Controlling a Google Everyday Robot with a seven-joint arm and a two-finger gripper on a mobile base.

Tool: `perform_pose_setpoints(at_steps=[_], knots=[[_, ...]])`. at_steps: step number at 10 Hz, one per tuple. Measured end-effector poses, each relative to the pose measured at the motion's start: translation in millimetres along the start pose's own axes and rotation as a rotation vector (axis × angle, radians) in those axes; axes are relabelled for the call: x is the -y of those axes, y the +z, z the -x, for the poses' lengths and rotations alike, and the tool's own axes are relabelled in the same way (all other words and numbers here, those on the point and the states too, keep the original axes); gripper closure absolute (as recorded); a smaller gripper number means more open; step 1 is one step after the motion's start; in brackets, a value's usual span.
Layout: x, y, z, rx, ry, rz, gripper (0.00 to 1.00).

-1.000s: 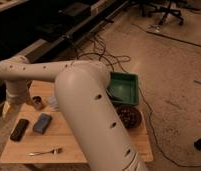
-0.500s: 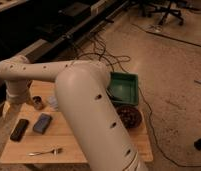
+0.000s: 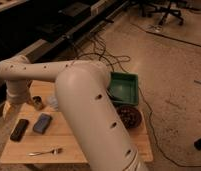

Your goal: Place eraser in table surface

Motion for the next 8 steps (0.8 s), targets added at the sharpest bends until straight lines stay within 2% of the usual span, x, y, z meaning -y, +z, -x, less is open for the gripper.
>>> perform_pose_setpoints(at_steps=[3,8], knots=[[4.7,16.3,-3.6,-0.016,0.007,-0.012,0.20],[8.5,45.2,1.1,-0.015,-0.030,0.035,0.20]])
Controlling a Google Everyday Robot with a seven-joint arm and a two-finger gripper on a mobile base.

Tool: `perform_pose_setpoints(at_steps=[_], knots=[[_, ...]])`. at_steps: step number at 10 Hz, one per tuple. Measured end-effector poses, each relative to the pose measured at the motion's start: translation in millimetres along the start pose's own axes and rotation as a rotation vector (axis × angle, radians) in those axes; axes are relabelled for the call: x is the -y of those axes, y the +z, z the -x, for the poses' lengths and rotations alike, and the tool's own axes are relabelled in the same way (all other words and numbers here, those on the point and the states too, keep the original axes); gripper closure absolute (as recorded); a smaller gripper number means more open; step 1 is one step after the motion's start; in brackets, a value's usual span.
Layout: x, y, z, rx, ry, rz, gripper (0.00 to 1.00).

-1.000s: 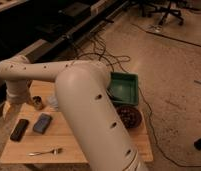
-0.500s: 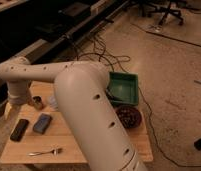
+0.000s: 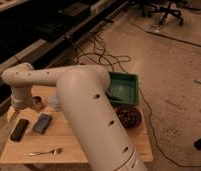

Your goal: Place eraser in table surface

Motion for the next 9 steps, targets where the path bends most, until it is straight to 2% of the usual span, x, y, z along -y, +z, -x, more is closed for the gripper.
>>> perform_pose_setpoints(at_steps=[5,9], knots=[[-10.0,23.5,13.2,-0.007,-0.071,0.051,0.20],[-29.5,43.8,26.0,-0.034,-0.118,0.067,0.20]])
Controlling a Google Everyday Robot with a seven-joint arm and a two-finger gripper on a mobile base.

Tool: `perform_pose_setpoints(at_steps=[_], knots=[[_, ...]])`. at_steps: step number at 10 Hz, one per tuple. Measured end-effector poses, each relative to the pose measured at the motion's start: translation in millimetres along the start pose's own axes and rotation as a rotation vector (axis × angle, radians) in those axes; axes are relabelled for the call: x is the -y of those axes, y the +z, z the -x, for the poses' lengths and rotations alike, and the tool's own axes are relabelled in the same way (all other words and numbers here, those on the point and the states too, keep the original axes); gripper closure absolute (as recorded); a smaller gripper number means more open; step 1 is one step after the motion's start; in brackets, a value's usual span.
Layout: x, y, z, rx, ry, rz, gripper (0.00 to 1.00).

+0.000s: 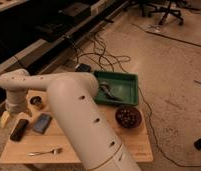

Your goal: Place eraser in table surface

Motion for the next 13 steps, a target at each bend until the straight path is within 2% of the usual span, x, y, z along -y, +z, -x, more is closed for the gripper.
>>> perform_pose_setpoints(at_steps=[6,10,13], knots=[[0.2,26.5,-2.6,-0.048,0.058,-0.029,0.20],[9.7,31.9,-9.8,-0.034,0.115,-0.046,0.20],[10.5,36.4,-6.8,-0.029,0.133,-0.040,0.20]])
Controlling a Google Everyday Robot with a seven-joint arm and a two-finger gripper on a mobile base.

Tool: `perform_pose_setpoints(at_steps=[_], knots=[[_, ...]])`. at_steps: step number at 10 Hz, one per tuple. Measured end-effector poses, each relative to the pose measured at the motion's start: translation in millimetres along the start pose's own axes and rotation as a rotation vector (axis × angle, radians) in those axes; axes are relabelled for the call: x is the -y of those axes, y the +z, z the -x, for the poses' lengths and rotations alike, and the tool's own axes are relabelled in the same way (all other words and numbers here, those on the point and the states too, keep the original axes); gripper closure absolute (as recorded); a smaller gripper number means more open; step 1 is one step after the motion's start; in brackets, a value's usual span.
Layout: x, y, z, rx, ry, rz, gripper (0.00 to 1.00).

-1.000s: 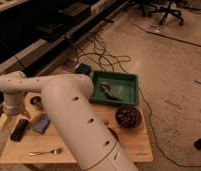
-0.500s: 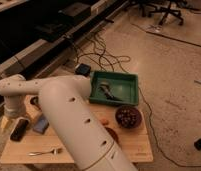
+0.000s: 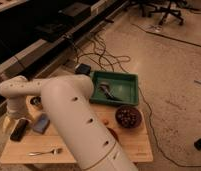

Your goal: Place eraser in table surface

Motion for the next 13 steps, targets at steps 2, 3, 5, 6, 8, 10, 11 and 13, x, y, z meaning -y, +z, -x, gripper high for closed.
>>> perform_pose_setpoints(at_steps=[2,3,5,6,8,10,11,13], knots=[[2.3,3.4,2.8,-0.001,0.012,0.004,0.20],[4.1,5.0,3.6,-0.002,0.020,0.005,0.20],[7.8,10.4,5.6,-0.008,0.034,0.007,0.20],[12.0,14.7,6.7,-0.017,0.047,0.009,0.20],[12.5,17.2,8.2,-0.025,0.054,0.008,0.20],[13.4,18.8,8.4,-0.032,0.057,0.001,0.28],[14.3,18.3,8.8,-0.030,0.060,0.000,0.39],[18.6,16.5,9.5,-0.027,0.064,-0.003,0.59]])
